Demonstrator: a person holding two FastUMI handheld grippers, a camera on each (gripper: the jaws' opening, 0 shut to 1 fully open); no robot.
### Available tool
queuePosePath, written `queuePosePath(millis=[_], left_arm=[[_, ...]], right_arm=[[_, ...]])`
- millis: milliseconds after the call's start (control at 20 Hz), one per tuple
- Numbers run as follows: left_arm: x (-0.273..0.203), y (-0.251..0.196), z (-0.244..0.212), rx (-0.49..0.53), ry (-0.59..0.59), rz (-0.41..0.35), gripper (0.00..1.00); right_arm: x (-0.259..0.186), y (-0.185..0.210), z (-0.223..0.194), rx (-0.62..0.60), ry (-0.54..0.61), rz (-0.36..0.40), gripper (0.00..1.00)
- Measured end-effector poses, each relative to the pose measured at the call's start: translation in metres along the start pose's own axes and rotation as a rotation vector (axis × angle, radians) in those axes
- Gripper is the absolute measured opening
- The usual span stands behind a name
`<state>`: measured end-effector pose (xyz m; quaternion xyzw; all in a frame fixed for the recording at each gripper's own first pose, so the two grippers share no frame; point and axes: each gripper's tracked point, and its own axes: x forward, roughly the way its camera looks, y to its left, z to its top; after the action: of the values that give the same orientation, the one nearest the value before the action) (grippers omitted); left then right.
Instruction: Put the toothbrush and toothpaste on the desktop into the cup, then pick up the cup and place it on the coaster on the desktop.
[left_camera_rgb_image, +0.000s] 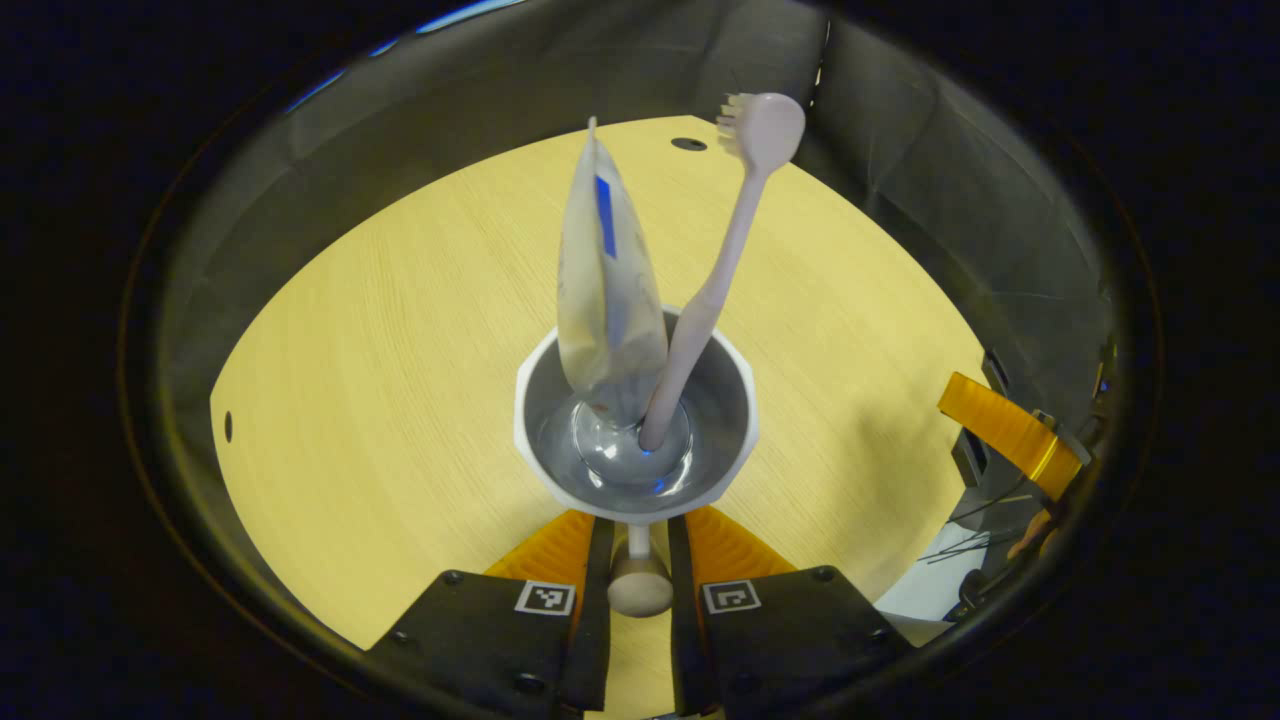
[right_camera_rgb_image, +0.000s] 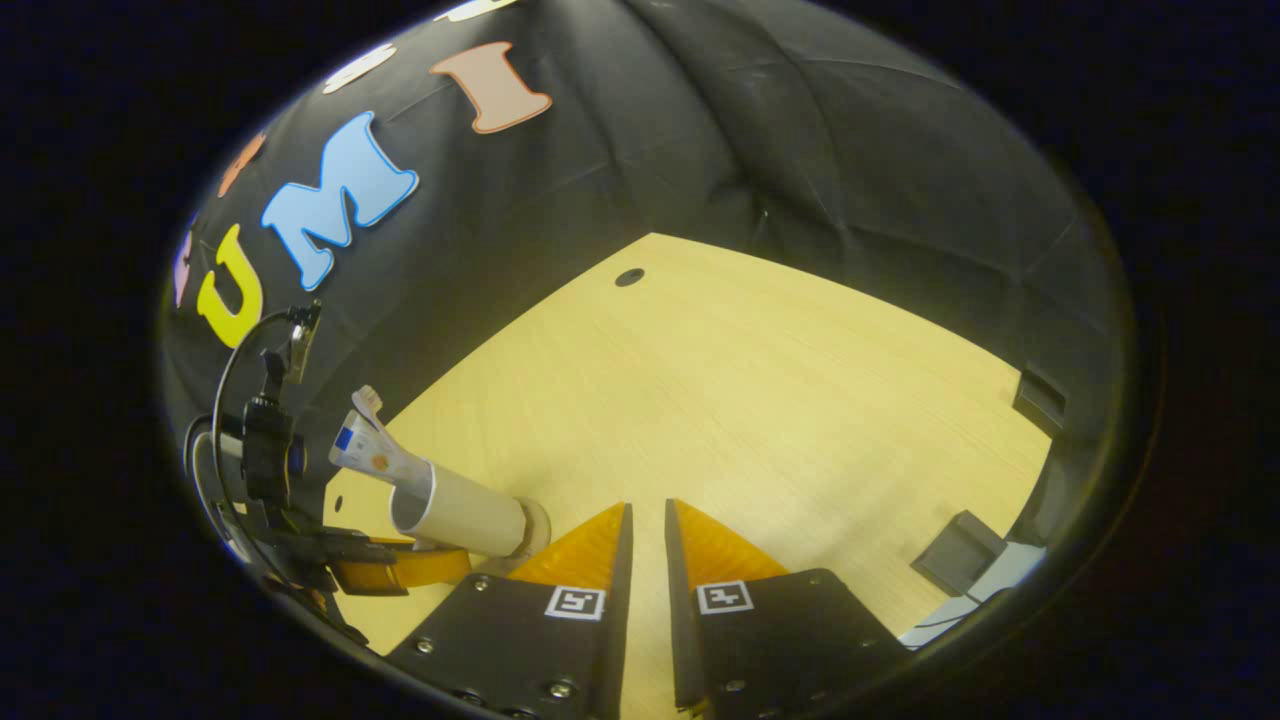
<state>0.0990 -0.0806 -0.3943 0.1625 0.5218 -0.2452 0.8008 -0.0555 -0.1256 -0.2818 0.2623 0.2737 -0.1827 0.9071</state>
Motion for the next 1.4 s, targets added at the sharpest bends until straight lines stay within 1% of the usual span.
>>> queuePosePath(millis=[150,200,250,400,450,500,650,700,850,950,1050,1100,1200,1250,1300,1400], left_arm=[[0.002,0.01,-0.007,-0.008,0.015,-0.001,0.33],[0.005,0.009,-0.011,-0.006,0.017,0.0,0.32],[0.002,0.012,-0.009,0.0,0.012,0.01,0.31],[-0.004,0.012,-0.009,0.006,-0.023,0.044,0.34],[-0.007,0.01,-0.01,0.0,-0.032,0.05,0.36],[-0.011,0.01,-0.01,-0.007,-0.046,0.057,0.44],[-0.031,0.015,-0.01,-0.04,-0.114,0.089,0.5],[-0.041,0.016,-0.009,-0.055,-0.15,0.093,0.5],[-0.085,0.023,-0.006,-0.113,-0.312,0.102,0.5],[-0.129,0.024,0.008,-0.154,-0.446,0.128,0.5],[-0.181,0.031,0.01,-0.178,-0.58,0.19,0.49],[-0.208,0.035,0.014,-0.18,-0.653,0.231,0.52],[-0.261,0.043,0.007,-0.176,-0.808,0.311,0.5],[-0.274,0.038,0.001,-0.182,-0.878,0.351,0.51],[-0.292,0.037,-0.006,-0.197,-0.933,0.385,0.5],[-0.316,0.028,-0.017,-0.239,-1.032,0.425,0.49]], right_arm=[[0.003,-0.013,0.004,0.01,0.006,-0.009,0.19],[0.004,-0.013,0.005,0.01,0.011,-0.007,0.19],[0.004,-0.014,0.006,0.007,0.016,-0.004,0.19],[0.006,-0.011,0.01,-0.015,0.03,0.016,0.19],[0.007,-0.011,0.011,-0.026,0.035,0.025,0.19],[0.006,-0.009,0.013,-0.04,0.04,0.035,0.19],[0.005,0.006,0.023,-0.105,0.041,0.076,0.19],[0.003,0.014,0.031,-0.138,0.03,0.095,0.19],[-0.008,0.038,0.056,-0.25,-0.028,0.149,0.19],[-0.022,0.058,0.076,-0.318,-0.081,0.193,0.19],[-0.04,0.079,0.096,-0.383,-0.139,0.24,0.19],[-0.05,0.091,0.107,-0.407,-0.172,0.267,0.19],[-0.073,0.113,0.127,-0.452,-0.246,0.324,0.19],[-0.083,0.126,0.136,-0.471,-0.28,0.354,0.19],[-0.094,0.137,0.143,-0.486,-0.312,0.384,0.19],[-0.113,0.158,0.154,-0.51,-0.361,0.438,0.19]])
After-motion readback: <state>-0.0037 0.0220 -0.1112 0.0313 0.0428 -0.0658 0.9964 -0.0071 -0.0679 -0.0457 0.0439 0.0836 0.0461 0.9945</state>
